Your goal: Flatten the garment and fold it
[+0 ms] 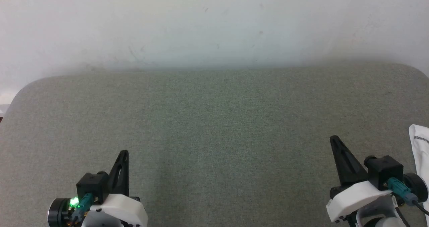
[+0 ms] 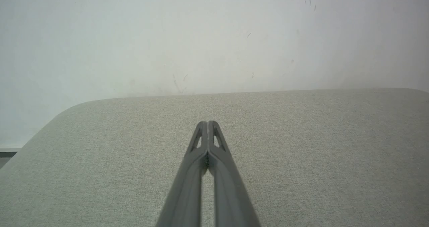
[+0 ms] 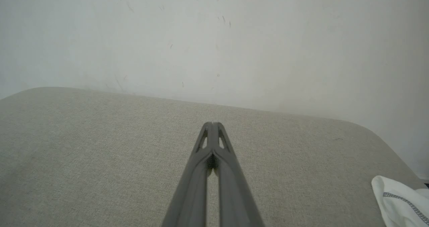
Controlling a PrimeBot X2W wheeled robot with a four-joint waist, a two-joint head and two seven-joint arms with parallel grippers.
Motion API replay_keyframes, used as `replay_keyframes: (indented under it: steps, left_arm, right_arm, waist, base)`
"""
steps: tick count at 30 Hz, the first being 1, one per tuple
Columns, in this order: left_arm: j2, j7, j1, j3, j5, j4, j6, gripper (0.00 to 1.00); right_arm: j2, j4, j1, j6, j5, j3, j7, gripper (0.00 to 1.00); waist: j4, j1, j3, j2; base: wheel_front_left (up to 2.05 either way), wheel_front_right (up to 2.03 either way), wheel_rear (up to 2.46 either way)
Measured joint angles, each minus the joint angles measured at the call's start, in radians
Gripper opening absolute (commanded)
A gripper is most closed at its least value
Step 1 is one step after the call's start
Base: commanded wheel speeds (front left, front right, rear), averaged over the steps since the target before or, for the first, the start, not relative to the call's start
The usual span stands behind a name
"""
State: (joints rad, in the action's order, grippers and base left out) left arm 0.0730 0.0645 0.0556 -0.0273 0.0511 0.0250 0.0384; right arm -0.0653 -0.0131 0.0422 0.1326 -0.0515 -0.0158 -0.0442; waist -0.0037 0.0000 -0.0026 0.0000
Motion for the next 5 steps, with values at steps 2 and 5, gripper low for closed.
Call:
replay_keyframes:
  steps: [2,5]
  left_arm:
    - [-0.001,-0.003,-0.002,0.001,-0.001,-0.002,-0.005,0.00]
    - [-0.002,-0.009,-0.002,0.003,-0.009,-0.003,-0.006,0.00]
  right_arm:
    - [0.001,0.000,-0.001,0.000,0.004,0.001,0.001,0.00]
    - [0.002,0.001,-0.002,0.000,0.008,0.003,0.006,0.00]
  waist:
    - [0.000,0.0000,0.000,0.0000]
    - [0.001,0.0000,0.000,0.0000]
  base:
    - [0.00,0.00,0.00]
    - [0.00,0.00,0.00]
